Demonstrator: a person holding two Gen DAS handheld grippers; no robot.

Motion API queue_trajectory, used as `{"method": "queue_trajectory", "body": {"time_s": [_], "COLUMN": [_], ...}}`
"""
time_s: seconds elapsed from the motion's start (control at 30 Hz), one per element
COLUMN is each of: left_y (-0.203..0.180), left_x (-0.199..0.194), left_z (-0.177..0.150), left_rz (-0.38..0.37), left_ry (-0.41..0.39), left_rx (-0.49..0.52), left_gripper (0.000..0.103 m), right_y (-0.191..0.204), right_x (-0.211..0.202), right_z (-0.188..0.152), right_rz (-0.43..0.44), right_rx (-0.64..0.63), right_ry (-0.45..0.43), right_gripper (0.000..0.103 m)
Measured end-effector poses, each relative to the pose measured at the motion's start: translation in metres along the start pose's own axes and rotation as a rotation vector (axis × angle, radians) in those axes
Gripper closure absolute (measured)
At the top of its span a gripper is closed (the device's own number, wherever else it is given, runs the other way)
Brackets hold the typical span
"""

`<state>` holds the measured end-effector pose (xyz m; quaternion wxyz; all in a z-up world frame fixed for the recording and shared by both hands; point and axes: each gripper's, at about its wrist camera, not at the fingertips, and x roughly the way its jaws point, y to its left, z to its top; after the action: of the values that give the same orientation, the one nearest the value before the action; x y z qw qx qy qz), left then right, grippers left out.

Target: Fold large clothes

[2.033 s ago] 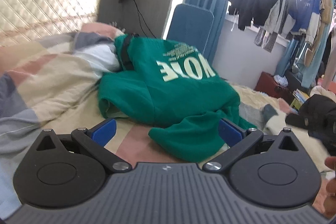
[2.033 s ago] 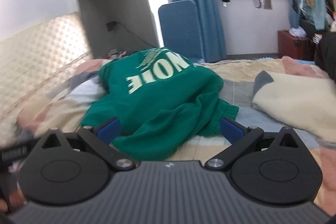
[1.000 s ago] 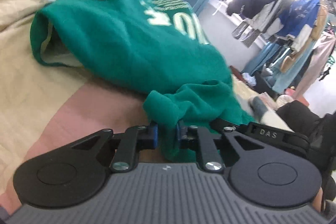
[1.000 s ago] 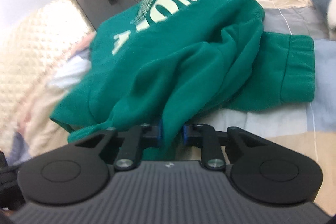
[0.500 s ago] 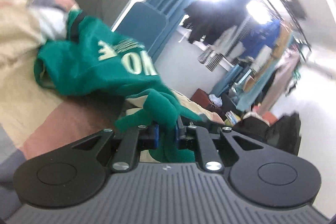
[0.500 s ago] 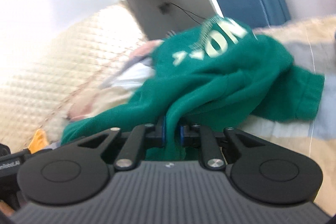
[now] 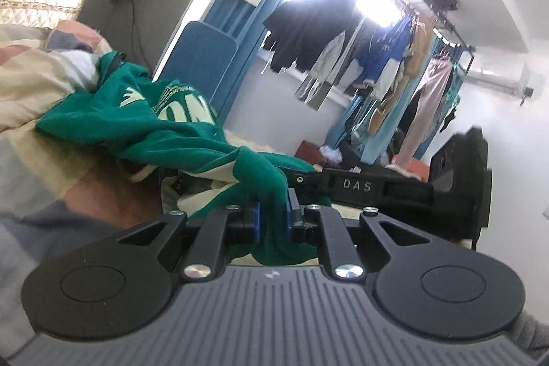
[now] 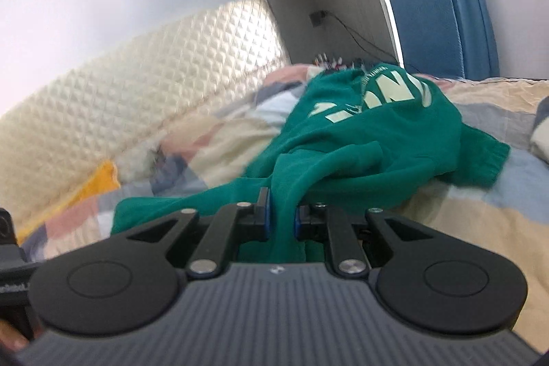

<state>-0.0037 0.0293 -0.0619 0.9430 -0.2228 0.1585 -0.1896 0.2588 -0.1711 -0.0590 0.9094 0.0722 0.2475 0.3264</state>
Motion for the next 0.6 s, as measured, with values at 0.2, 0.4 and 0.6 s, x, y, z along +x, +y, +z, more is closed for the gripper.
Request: {"method": "queue_trajectory", "body": {"time_s": [0.2,0.4,0.6], "left_y": [-0.01,0.008,0.043], "left_x": [-0.013,-0.006,0.006], "left_z": [-0.027,-0.024,0.005], "left_rz": [0.163,0.173,0.178], "left_ry": [0.091,0.154,0.132], "left_rx": [0.048,-0.021,-0.117], "left_gripper": [0.087,0.034,0.028], "right_y": [0.006,-0.013,-0.028], "right_x": [0.009,0.021,0.016], "right_z": [-0.022,-0.03,-0.031], "right_rz": [-0.078,-0.082,-0.101], "right_rx": [-0.003,0.155,0.283], "right_ry": [0.123,0.205,0.163], "right_gripper": [0.087,0.082,0.032]}}
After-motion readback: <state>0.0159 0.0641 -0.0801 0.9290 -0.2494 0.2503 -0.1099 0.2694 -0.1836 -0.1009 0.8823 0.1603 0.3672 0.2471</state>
